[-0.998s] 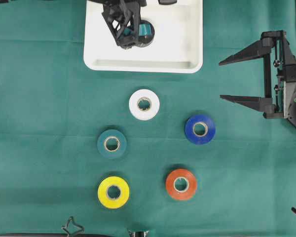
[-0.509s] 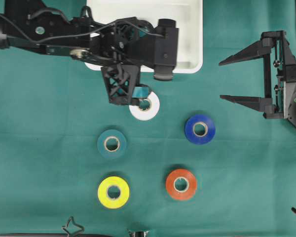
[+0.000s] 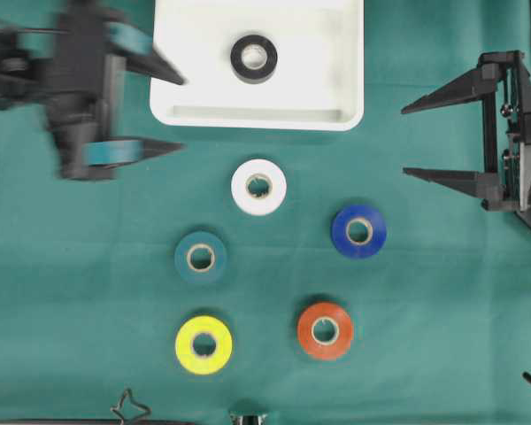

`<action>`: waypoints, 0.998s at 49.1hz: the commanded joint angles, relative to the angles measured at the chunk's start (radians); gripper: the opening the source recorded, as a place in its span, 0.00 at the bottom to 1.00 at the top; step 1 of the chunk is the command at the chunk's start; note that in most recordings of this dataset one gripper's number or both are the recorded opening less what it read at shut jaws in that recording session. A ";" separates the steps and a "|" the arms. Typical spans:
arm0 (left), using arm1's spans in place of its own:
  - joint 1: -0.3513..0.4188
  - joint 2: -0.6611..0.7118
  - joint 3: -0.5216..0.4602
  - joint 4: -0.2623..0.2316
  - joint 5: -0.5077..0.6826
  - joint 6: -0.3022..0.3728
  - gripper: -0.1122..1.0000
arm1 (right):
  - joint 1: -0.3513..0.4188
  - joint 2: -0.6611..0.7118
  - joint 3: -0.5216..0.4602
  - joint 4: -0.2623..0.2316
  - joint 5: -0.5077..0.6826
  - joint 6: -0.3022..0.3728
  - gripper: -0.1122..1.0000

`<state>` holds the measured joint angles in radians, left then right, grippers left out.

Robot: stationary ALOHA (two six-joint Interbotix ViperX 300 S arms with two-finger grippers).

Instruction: Pick up the tape from a random location and place it into the white case.

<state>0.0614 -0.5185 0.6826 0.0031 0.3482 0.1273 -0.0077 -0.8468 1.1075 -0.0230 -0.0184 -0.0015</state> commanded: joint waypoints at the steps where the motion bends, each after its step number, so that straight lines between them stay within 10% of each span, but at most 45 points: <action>1: -0.002 -0.130 0.086 -0.011 -0.074 -0.002 0.98 | 0.002 -0.006 -0.026 -0.002 0.002 0.000 0.93; 27: -0.006 -0.347 0.472 -0.015 -0.347 -0.106 0.98 | 0.002 -0.006 0.025 0.002 -0.023 0.002 0.93; 49: -0.008 -0.345 0.514 -0.015 -0.397 -0.106 0.98 | 0.002 0.017 0.069 0.008 -0.077 0.020 0.93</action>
<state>0.0568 -0.8682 1.2088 -0.0107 -0.0414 0.0230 -0.0061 -0.8345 1.1888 -0.0184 -0.0859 0.0169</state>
